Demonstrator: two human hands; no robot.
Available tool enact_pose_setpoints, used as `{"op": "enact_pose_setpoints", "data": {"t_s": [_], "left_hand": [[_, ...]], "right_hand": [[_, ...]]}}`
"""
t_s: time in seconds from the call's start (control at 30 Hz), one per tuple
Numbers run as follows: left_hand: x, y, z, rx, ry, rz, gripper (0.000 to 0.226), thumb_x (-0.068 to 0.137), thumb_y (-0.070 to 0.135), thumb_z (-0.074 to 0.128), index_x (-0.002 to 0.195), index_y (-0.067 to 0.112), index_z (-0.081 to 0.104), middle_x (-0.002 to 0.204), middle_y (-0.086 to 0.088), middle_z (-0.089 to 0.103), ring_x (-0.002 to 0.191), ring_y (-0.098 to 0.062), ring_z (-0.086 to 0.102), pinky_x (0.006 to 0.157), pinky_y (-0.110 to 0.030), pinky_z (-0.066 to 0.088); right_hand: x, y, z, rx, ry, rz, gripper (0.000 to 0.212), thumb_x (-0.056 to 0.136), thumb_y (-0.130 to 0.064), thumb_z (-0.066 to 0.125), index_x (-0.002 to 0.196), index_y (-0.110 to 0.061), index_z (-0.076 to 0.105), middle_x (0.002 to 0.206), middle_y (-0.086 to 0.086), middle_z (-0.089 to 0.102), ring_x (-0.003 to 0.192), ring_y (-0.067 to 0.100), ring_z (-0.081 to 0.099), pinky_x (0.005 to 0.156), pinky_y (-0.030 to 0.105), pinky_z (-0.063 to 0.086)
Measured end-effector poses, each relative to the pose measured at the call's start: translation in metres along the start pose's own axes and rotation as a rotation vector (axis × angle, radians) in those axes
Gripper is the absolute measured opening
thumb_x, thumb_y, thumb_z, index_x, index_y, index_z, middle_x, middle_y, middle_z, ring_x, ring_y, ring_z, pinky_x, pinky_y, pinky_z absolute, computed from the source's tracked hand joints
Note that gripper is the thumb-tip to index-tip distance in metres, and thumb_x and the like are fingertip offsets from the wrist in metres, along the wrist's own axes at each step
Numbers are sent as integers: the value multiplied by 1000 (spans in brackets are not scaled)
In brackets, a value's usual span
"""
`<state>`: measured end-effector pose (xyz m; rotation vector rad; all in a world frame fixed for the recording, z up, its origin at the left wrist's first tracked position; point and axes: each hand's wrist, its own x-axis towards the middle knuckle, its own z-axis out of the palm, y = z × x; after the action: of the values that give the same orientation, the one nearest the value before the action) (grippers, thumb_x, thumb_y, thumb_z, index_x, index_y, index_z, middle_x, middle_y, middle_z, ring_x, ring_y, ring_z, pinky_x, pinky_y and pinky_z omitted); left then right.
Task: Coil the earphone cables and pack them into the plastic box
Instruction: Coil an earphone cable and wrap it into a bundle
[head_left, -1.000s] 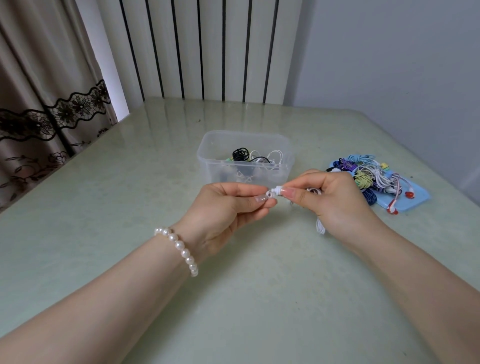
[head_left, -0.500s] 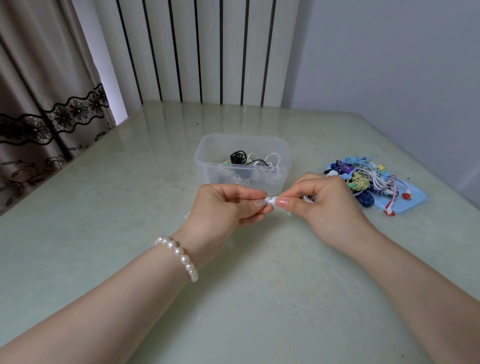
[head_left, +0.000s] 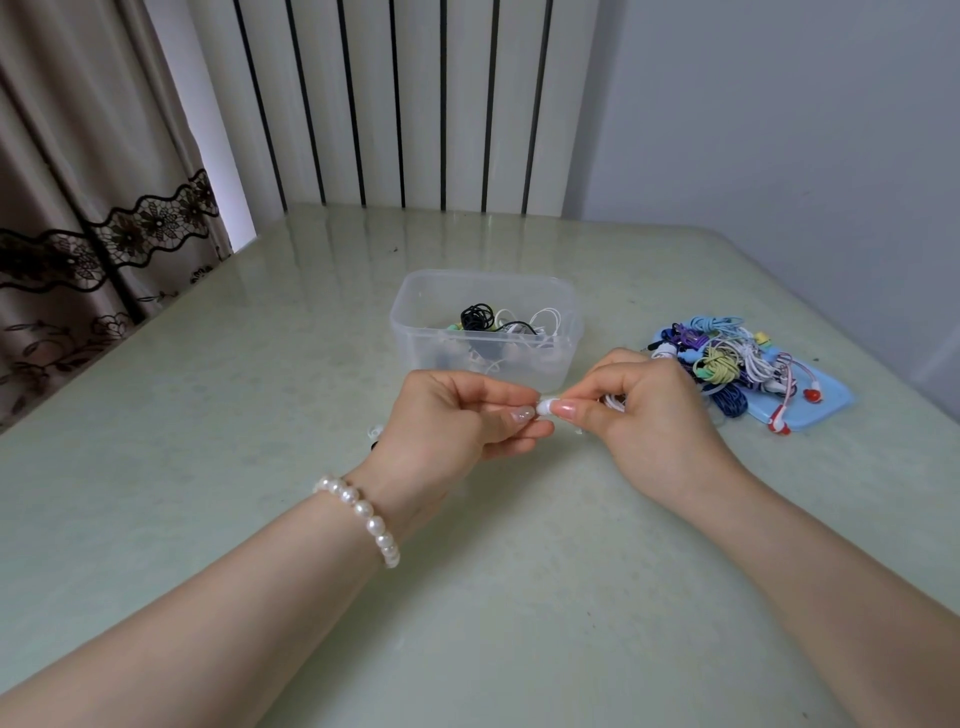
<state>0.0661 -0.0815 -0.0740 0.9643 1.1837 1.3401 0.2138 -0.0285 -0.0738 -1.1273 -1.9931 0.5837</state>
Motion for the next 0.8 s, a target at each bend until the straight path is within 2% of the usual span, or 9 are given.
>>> {"op": "enact_pose_setpoints", "data": {"t_s": [0.23, 0.33, 0.43, 0.53, 0.6, 0.7, 0.73, 0.8], "left_hand": [[1, 2, 0, -182, -20, -84, 16, 83, -11, 53, 94, -4, 62, 81, -16, 72, 73, -20, 71, 69, -26, 58], [2, 4, -2, -203, -28, -73, 14, 83, -8, 54, 91, -3, 64, 79, -14, 72, 72, -19, 71, 70, -26, 58], [2, 5, -3, -111, -8, -20, 13, 82, -6, 56, 85, 0, 66, 73, -9, 71, 67, -16, 70, 69, -25, 57], [6, 9, -10, 61, 61, 36, 14, 80, -5, 60, 76, 6, 68, 62, -2, 68, 59, -10, 65, 65, -22, 55], [9, 15, -17, 224, 95, 61, 13, 79, -2, 65, 75, 9, 69, 60, 2, 66, 56, -7, 61, 61, -17, 51], [7, 24, -24, 415, 93, 55, 6, 79, -1, 66, 82, 4, 69, 44, 13, 57, 37, 3, 48, 40, -5, 36], [6, 25, -26, 462, 91, 52, 6, 80, 0, 66, 85, 2, 69, 39, 14, 54, 30, 4, 43, 35, -4, 31], [6, 26, -28, 558, 101, 67, 6, 81, 2, 66, 86, 1, 70, 43, 12, 55, 26, 3, 39, 31, -7, 28]], "right_hand": [[-4, -1, 4, -119, 97, -120, 8, 76, -17, 73, 71, -11, 73, 66, -10, 48, 65, 1, 48, 59, 9, 34], [-1, -5, -3, 75, 47, -45, 5, 75, -15, 72, 70, -14, 73, 60, -8, 52, 55, 4, 47, 54, 10, 33], [2, -7, -12, 416, -79, 183, 5, 76, -15, 68, 72, -12, 70, 49, -9, 53, 45, 3, 41, 48, 11, 32], [3, -6, -16, 731, -213, 374, 18, 68, -23, 63, 75, -7, 67, 54, -1, 57, 46, 11, 43, 45, 18, 33], [4, -6, -15, 828, -272, 428, 21, 69, -23, 59, 77, -5, 64, 55, 2, 57, 45, 12, 48, 44, 20, 35], [3, -4, -14, 823, -316, 487, 17, 79, -20, 56, 79, -5, 62, 55, 5, 53, 44, 15, 49, 42, 22, 36], [3, -3, -13, 759, -324, 510, 14, 83, -17, 55, 79, -5, 61, 55, 6, 52, 42, 15, 48, 42, 22, 35], [3, 0, -13, 516, -325, 514, 13, 88, -15, 55, 78, -7, 58, 56, 6, 49, 40, 14, 45, 42, 21, 34]]}}
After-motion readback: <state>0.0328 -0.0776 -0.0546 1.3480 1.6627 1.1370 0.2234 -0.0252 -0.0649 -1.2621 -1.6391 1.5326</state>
